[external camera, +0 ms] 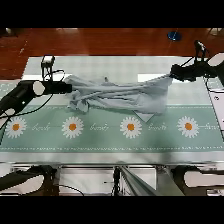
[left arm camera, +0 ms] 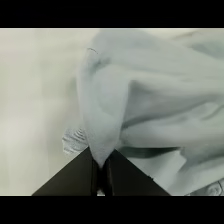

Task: Fold the shirts.

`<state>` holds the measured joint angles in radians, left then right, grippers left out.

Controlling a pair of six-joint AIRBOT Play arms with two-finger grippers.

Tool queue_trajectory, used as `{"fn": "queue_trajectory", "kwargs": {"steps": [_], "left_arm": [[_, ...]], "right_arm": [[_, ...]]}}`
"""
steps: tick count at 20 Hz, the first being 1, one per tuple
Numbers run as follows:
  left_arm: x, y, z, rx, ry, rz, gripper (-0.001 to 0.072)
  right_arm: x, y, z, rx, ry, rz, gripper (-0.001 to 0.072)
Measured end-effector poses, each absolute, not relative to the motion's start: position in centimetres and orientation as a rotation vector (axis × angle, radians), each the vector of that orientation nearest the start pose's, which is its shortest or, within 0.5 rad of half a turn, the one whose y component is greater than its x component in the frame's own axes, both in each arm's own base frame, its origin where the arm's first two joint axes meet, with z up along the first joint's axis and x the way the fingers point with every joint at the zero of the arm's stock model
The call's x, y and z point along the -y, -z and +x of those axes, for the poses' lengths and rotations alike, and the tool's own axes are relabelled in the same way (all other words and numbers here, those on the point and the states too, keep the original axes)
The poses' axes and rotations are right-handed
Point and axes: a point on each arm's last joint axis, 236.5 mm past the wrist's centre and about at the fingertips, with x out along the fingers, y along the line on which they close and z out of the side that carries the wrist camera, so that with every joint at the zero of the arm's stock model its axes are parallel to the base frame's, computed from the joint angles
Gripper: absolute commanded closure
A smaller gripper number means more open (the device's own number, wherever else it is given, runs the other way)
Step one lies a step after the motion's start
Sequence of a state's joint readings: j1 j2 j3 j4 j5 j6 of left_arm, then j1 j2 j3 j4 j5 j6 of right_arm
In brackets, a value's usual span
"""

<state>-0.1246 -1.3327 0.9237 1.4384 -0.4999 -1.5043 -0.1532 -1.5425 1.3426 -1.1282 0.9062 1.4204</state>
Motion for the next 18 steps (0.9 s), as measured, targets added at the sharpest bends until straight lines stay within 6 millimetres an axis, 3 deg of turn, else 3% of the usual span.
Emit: {"fn": "queue_trajectory", "kwargs": {"steps": [5,7,8,10,11,12,15,18], "left_arm": [[7.0,1.4,47.3,-0.770,0.139,-0.025,0.0667],[7.0,1.5,47.8,-0.751,0.136,-0.033,0.0645],[7.1,1.6,48.0,-0.745,0.134,-0.040,0.0574],[7.1,1.8,48.2,-0.741,0.130,-0.057,0.0403],[7.2,1.9,48.3,-0.739,0.129,-0.062,0.0276],[7.2,1.8,48.4,-0.737,0.129,-0.067,0.0229],[7.2,1.0,48.3,-0.759,0.133,-0.073,0.0229],[5.8,1.7,46.4,-0.884,0.125,-0.040,0.0229]], "right_arm": [[0.7,-1.1,51.6,-0.935,-0.073,0.356,0.0697],[0.9,-0.7,51.9,-0.930,-0.068,0.354,0.0695],[0.9,-0.4,51.9,-0.935,-0.068,0.354,0.0641],[0.9,0.0,51.9,-0.945,-0.069,0.355,0.0425],[0.9,0.1,51.9,-0.947,-0.070,0.353,0.0358],[0.8,0.0,51.8,-0.950,-0.072,0.352,0.0356],[0.9,-1.9,50.9,-0.960,-0.088,0.344,0.0349],[1.9,-3.4,47.9,-1.036,-0.085,0.288,0.0346]]}}
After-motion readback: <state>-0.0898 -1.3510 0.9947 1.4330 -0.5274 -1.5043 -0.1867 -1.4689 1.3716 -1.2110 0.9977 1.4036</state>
